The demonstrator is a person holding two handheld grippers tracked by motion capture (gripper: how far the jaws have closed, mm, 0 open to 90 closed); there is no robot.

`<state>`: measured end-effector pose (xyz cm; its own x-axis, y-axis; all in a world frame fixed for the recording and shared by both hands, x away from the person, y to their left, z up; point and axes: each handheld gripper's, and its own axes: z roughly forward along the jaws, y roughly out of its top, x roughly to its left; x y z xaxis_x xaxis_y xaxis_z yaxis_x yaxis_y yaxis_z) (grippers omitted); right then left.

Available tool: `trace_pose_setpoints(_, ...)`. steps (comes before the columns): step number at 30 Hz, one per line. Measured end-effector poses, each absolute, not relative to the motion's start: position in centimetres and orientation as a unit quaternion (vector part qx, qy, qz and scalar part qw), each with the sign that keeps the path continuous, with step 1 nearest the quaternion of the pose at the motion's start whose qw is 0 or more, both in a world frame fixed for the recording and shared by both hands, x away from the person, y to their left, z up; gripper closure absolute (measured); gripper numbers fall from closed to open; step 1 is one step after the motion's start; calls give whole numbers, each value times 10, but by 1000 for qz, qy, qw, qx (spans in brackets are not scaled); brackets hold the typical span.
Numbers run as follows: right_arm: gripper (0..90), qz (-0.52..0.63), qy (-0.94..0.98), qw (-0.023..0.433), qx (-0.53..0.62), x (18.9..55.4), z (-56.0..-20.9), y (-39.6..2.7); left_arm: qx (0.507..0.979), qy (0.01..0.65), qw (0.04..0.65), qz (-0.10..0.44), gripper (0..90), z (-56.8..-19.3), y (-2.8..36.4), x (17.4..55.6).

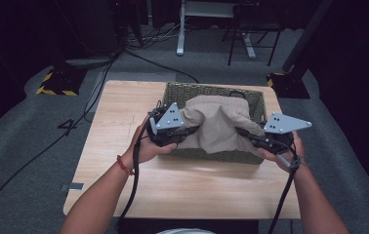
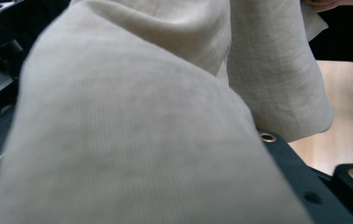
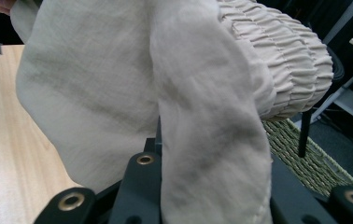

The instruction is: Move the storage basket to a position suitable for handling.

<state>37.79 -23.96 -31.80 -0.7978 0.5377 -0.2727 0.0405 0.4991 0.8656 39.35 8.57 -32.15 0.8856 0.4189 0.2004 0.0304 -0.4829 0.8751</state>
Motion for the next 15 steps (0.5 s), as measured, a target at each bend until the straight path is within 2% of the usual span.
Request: trace_pose_setpoints(15,741,423,850,238,204,440,-335,-230,858,172,446,188,719,-336,80,443)
